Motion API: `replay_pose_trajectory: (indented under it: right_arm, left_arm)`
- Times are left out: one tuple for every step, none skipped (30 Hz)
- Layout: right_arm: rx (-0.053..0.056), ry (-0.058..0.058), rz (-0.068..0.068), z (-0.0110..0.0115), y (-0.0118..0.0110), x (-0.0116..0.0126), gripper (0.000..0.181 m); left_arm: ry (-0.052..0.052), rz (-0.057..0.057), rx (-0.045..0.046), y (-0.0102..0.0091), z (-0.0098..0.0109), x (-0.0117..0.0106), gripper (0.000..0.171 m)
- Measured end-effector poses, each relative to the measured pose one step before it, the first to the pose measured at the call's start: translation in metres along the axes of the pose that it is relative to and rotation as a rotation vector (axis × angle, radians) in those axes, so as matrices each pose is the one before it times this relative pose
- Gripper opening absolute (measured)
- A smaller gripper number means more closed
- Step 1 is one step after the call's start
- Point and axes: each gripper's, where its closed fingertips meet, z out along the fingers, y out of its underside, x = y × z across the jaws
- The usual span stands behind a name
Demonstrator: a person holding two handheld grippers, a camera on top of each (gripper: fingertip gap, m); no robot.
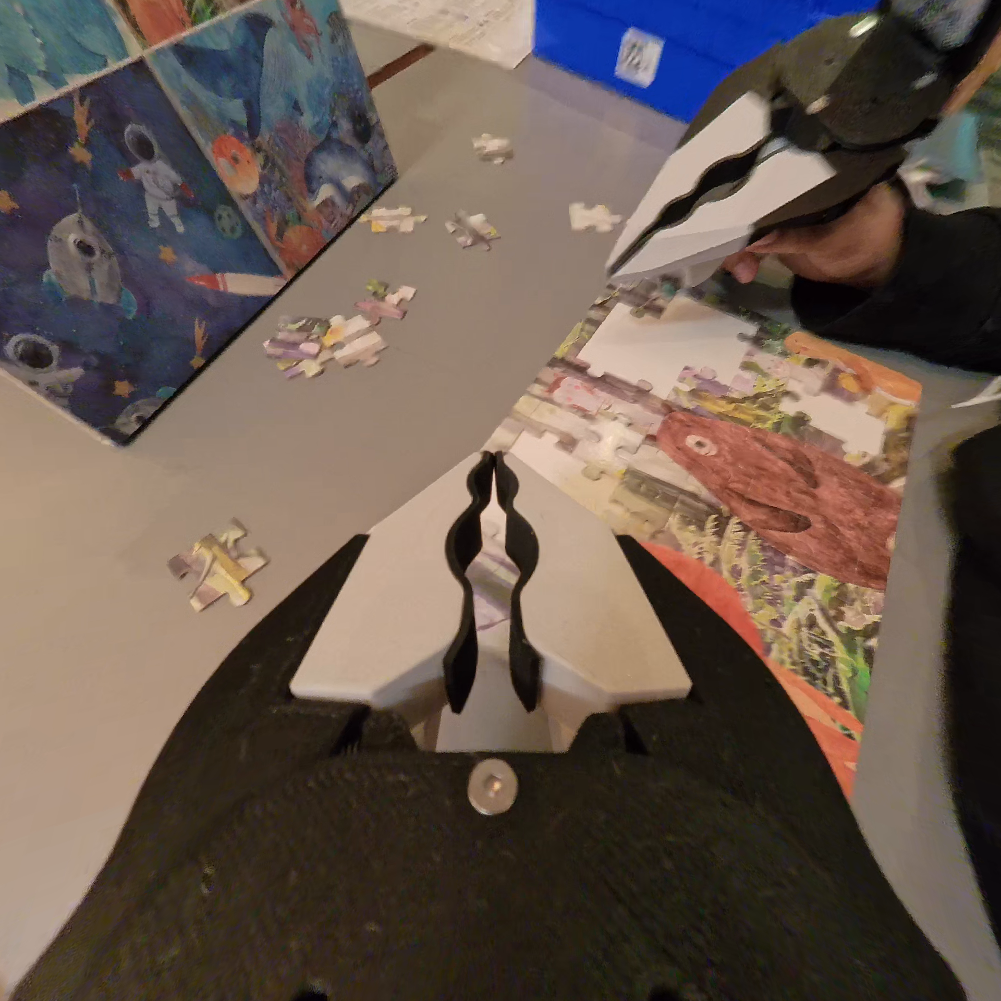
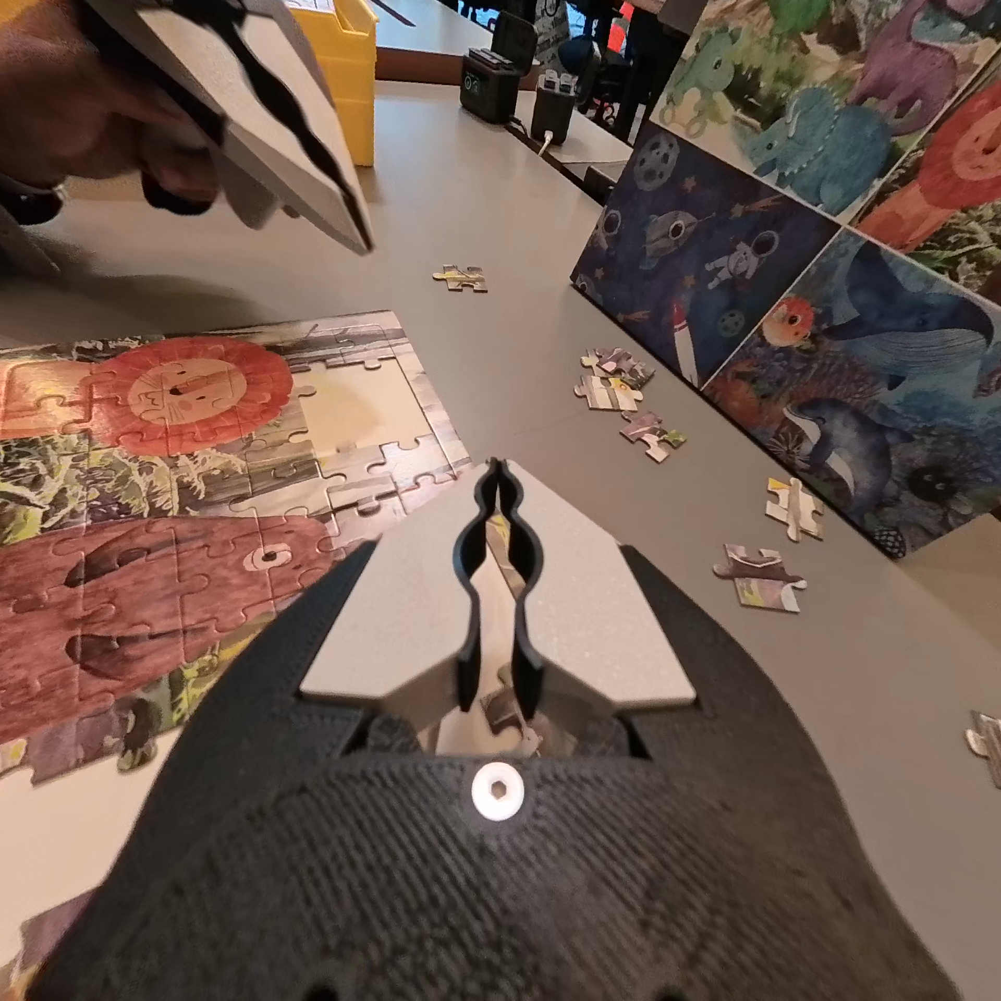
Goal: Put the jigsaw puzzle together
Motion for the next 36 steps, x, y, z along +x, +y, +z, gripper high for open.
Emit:
replay_pose_trajectory:
  right_arm:
    - [0.0041,-0.0012,-0.0021,-0.00021,-0.00125,-0.00068,0.0]
    - [0.0029,-0.0021,-0.0022,-0.00009,-0.00107,-0.00089,0.0]
    - [0.0024,-0.0024,-0.0035,-0.00019,-0.00105,-0.00124,0.0]
    - [0.0033,-0.0018,-0.0053,-0.00023,-0.00141,-0.00131,0.0]
    - [0.0039,-0.0011,-0.0068,-0.00029,-0.00165,-0.00149,0.0]
    - [0.0039,-0.0003,-0.0077,-0.00024,-0.00179,-0.00132,0.0]
    - [0.0029,0.0009,-0.0079,0.00005,-0.00147,-0.00107,0.0]
    - [0.0009,0.0019,-0.0074,0.00012,-0.00068,-0.00073,0.0]
    - [-0.0011,0.0023,-0.0055,0.00015,-0.00003,-0.00026,0.0]
    - [-0.0017,0.001,-0.0025,0.00017,0.00025,-0.00013,0.0]
    - [-0.0002,-0.0006,0.0004,0.00006,0.0002,-0.00016,0.0]
    - [0.0019,-0.0019,0.0025,-0.00003,-0.00027,-0.00026,0.0]
    - [0.0034,-0.002,0.003,-0.00017,-0.00059,-0.0002,0.0]
    - [0.0043,-0.0011,0.0021,-0.00034,-0.00087,-0.00012,0.0]
    - [0.0037,0.0005,0.0006,-0.00034,-0.00075,-0.00003,0.0]
    - [0.002,0.0015,-0.0004,-0.00022,-0.0004,0.00007,0.0]
    - [0.0005,0.0011,-0.0003,-0.00009,-0.00004,0.00011,0.0]
    - [-0.0005,-0.0003,0.0005,0.00012,0.00013,-0.00004,0.0]
    - [-0.0003,-0.0015,0.0011,0.00017,0.00019,-0.00027,0.0]
    - [0.0,-0.0023,0.0012,0.00028,0.00011,-0.00041,0.0]
    - [-0.0005,-0.0023,0.0007,0.00037,0.0001,-0.00054,0.0]
    - [-0.0013,-0.0015,-0.0003,0.00044,0.00026,-0.00042,0.0]
    - [-0.0015,-0.0005,-0.0012,0.0003,0.00033,-0.00027,0.0]
    - [-0.0016,-0.0002,-0.001,0.00029,0.00034,-0.00023,0.0]
    - [-0.0019,-0.0003,-0.0002,0.00027,0.00042,-0.0001,0.0]
    - [-0.0012,-0.0001,0.0003,0.00015,0.00032,0.00008,0.0]
    - [-0.0004,0.0002,0.0008,0.00012,0.00025,0.00012,0.0]
    - [-0.0005,0.0004,0.0012,0.00003,0.00021,0.00026,0.0]
    - [-0.0007,0.0006,0.0014,0.00005,0.00034,0.00026,0.0]
    - [-0.0008,0.0005,0.0014,0.0,0.00039,0.00037,0.0]
    - [-0.0007,0.0003,0.0014,0.00014,0.00029,0.00018,0.0]
    - [-0.0007,-0.0001,0.0015,0.00013,0.00042,0.00022,0.0]
    - [-0.001,-0.0006,0.0016,0.00028,0.00039,0.00008,0.0]
    - [-0.0012,-0.0011,0.0016,0.00026,0.00043,0.00002,0.0]
    - [-0.0015,-0.0014,0.0012,0.00032,0.00051,-0.00014,0.0]
    - [-0.0014,-0.0013,0.0007,0.00034,0.00036,-0.0002,0.0]
  left_arm:
    - [-0.0385,-0.0027,-0.0509,0.00577,0.00248,-0.00781,0.0]
    - [-0.0458,0.0021,-0.06555,0.00682,0.00276,-0.00862,0.0]
    - [-0.0568,0.0094,-0.06544,0.00619,0.00256,-0.00955,0.0]
    - [-0.0647,0.0181,-0.07115,0.00644,0.00226,-0.00982,0.0]
    - [-0.0708,0.0316,-0.07565,0.00648,0.00197,-0.00985,0.0]
    - [-0.09,0.0407,-0.07402,0.00637,0.00146,-0.01183,0.0]
    - [-0.0957,0.0466,-0.07033,0.00626,0.00126,-0.01197,0.0]
    - [-0.0926,0.046,-0.06802,0.00632,0.00118,-0.01114,0.0]
    - [-0.0791,0.0428,-0.05982,0.00552,0.00145,-0.00905,0.0]
    - [-0.0518,0.0398,-0.04734,0.00392,0.00155,-0.00482,0.0]
    - [-0.0342,0.0332,-0.0403,0.00302,0.00161,-0.00256,0.0]
    - [-0.0278,0.0274,-0.03954,0.003,0.00148,-0.00204,0.0]
    - [-0.0312,0.0276,-0.03957,0.00319,0.00109,-0.00277,0.0]
    - [-0.0346,0.0296,-0.03031,0.0024,0.00081,-0.00329,0.0]
    - [-0.0359,0.0244,-0.02285,0.0018,0.0002,-0.00389,0.0]
    - [-0.0269,0.0168,-0.01748,0.00135,-0.00014,-0.00301,0.0]
    - [-0.0147,0.0105,-0.01211,0.0009,-0.00035,-0.00171,0.0]
    - [-0.0111,0.0068,-0.00836,0.00067,-0.00055,-0.00124,0.0]
    - [-0.014,0.0055,-0.00585,0.00049,-0.00073,-0.0018,0.0]
    - [-0.0136,0.0042,-0.00409,0.00052,-0.00079,-0.00179,0.0]
    - [-0.0113,0.0026,-0.00217,0.00033,-0.00074,-0.00155,0.0]
    - [-0.0081,0.0007,-0.00024,0.00022,-0.00064,-0.00121,0.0]
    - [-0.0053,-0.0006,0.00142,0.00029,-0.0004,-0.00072,0.0]
    - [-0.0035,-0.0009,0.00129,0.00042,-0.00019,-0.00048,0.0]
    - [-0.0016,-0.0015,-0.00058,0.00077,0.00007,-0.00035,0.0]
    - [-0.0011,-0.0022,-0.00118,0.00074,0.00022,-0.00026,0.0]
    - [-0.0005,-0.0026,0.00032,0.00053,0.0002,-0.0003,0.0]
    - [0.0006,-0.0028,0.00167,0.00025,0.00026,-0.0001,0.0]
    - [0.0008,-0.0025,0.00241,0.00012,0.0002,-0.00001,0.0]
    - [0.0011,-0.0021,0.00204,0.00001,0.00008,0.00007,0.0]
    - [-0.0001,-0.0014,0.0024,-0.00006,0.00006,0.00003,0.0]
    - [-0.0001,-0.0012,0.00246,-0.00015,0.00002,0.00004,0.0]
    - [0.0012,-0.0013,0.00214,-0.0001,0.00006,0.00032,0.0]
    - [0.0022,-0.0008,0.00267,-0.00018,0.00003,0.00035,0.0]
    - [0.0012,-0.0005,0.00253,-0.0001,0.00002,0.00031,0.0]
    - [0.0005,-0.0006,0.00184,-0.00012,0.0001,0.00012,0.0]
